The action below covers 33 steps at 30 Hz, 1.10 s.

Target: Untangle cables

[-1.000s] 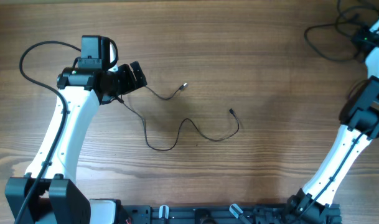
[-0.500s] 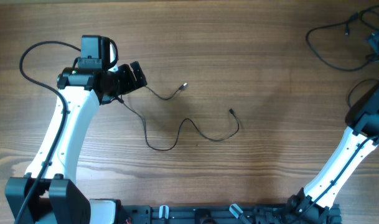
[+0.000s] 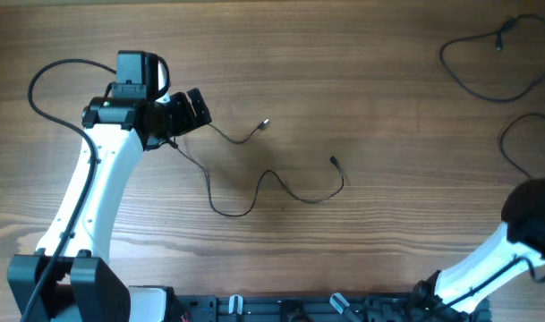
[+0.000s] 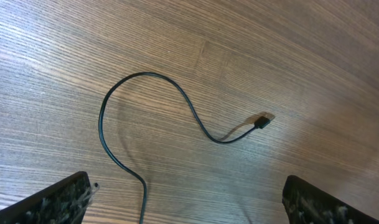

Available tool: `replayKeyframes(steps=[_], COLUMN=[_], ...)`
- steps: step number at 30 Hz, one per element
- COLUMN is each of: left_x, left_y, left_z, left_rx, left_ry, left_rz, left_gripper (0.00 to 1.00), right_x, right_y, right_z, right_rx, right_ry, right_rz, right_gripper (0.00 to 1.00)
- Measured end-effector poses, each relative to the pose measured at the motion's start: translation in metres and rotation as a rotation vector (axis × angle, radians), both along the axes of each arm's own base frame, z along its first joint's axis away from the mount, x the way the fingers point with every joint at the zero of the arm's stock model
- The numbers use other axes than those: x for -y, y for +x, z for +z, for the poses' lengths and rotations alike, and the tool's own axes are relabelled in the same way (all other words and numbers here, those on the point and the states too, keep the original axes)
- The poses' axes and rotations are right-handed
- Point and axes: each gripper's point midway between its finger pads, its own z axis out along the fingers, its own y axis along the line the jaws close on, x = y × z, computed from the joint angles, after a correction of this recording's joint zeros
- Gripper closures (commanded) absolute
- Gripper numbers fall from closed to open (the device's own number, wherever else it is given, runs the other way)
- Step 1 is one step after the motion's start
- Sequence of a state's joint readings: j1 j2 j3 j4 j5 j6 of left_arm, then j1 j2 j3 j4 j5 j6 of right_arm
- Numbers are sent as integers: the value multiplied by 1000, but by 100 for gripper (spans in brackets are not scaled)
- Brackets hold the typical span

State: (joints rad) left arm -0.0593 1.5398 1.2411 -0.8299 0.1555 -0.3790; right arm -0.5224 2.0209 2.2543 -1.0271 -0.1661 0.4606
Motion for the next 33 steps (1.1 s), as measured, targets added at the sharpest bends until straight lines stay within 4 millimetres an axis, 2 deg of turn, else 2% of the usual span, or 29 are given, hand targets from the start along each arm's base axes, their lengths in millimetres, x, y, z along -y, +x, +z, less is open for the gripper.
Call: replayKeyframes(steps=[1, 2, 3, 4, 7, 10, 13, 16, 18, 19, 22, 24, 27, 30, 33], left_x=[0, 0, 0, 0, 0, 0, 0, 0, 0, 0, 0, 0, 0, 0, 0], left_y=[0, 0, 0, 0, -1, 0, 0, 0, 0, 0, 0, 0, 0, 0, 0], left_z=[0, 0, 0, 0, 0, 0, 0, 0, 0, 0, 0, 0, 0, 0, 0], left_rx=[0, 0, 0, 0, -2, -1, 0, 0, 0, 0, 0, 0, 0, 0, 0], left_ry=[0, 0, 0, 0, 0, 0, 0, 0, 0, 0, 0, 0, 0, 0, 0], left_rz=[0, 0, 0, 0, 0, 0, 0, 0, 0, 0, 0, 0, 0, 0, 0], left_gripper=[0, 0, 0, 0, 0, 0, 0, 0, 0, 0, 0, 0, 0, 0, 0], right_x=[-14, -41, -53, -66, -126, -180, -231, -298, -328, -357, -392, -423, -455, -472, -467], right_y=[-3, -7, -8, -10, -29, -44, -60, -72, -79, -88, -103, -121, -142, -158, -173], right_z=[2, 1, -2, -7, -31, -41, -47, -51, -54, -57, -62, -67, -71, -69, -53], right_rx=[-6, -33, -48, -71, -231, -344, -443, -506, -531, -557, -593, -633, -667, -669, -620], right_ry=[28, 85, 111, 139, 252, 302, 314, 292, 280, 273, 259, 244, 217, 146, 12], right_rz=[30, 89, 113, 140, 237, 338, 451, 611, 679, 748, 820, 887, 967, 1001, 957], right_gripper=[0, 0, 0, 0, 0, 0, 0, 0, 0, 0, 0, 1, 0, 0, 0])
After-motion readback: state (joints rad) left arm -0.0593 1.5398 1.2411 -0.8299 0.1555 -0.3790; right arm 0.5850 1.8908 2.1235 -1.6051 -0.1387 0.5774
